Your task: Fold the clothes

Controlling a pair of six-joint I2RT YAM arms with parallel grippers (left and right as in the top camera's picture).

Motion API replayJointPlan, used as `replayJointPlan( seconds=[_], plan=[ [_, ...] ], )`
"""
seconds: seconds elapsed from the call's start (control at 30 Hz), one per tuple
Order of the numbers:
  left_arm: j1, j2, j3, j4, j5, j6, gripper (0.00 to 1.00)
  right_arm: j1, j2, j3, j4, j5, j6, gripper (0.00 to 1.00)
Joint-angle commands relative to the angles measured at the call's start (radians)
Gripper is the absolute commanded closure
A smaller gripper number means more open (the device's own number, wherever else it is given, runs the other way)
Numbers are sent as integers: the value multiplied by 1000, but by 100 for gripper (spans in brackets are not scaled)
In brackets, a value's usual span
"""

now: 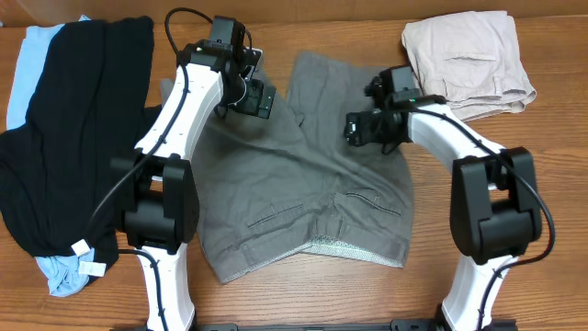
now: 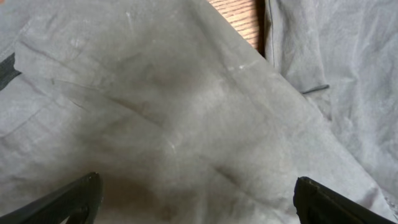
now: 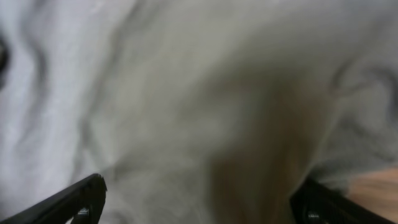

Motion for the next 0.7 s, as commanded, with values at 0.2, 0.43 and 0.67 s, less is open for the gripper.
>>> replayJointPlan(
  seconds=[0.2,0.43,0.67],
  plan=[
    [-3,9,141,29,57,68,0,-71,-7,439,-385,-110,74,0],
    [-45,64,141,185,120,96,0,-134,-8,560,-563,-110,69,0],
    [-126,206,143,323,133,143,0,-147,-8,559,-583,-110,70,0]
  ],
)
